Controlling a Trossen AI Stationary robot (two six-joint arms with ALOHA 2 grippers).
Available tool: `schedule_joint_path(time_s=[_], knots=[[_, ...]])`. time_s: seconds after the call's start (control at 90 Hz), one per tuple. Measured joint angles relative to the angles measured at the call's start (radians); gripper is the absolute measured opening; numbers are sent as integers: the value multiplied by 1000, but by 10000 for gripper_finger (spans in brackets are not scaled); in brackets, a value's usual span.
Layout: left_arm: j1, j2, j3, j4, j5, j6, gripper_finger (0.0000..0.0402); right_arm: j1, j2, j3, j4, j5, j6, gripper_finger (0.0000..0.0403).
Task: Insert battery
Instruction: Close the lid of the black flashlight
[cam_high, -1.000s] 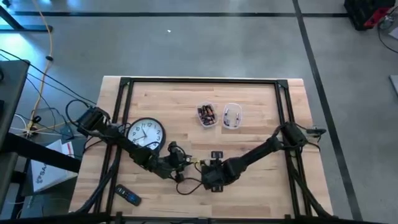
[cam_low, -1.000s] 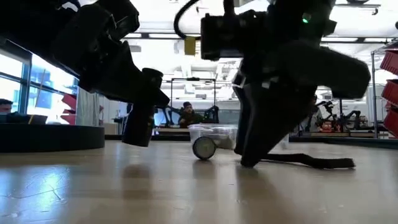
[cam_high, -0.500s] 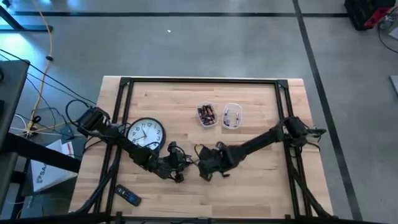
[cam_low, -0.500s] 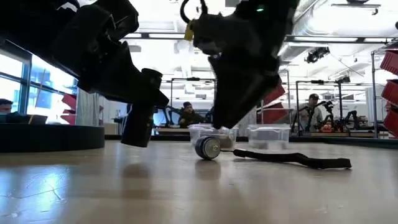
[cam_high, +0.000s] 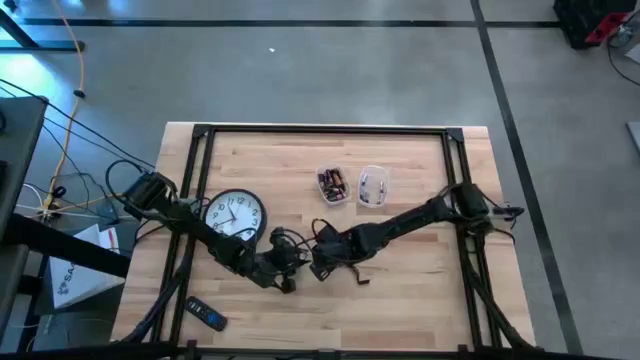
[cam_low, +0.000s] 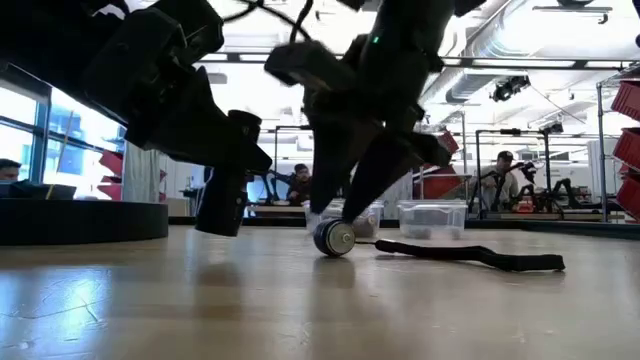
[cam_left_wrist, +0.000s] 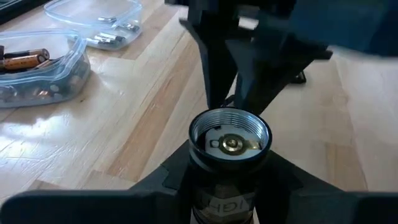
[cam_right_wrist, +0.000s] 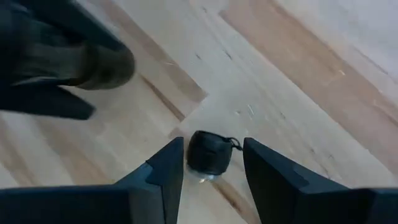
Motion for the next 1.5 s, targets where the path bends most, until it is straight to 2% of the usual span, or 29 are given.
schedule_joint_path(time_s=[0.956,1.289,1.5], knots=[[0,0,0,2,8,0,95,-56,51,0,18,-133,82,135],[-5,5,-20,-6,5,-82,96,-45,18,0,-11,-106,117,135],[-23,46,-65,84,-34,-138,96,-36,-21,0,-77,-69,172,135]])
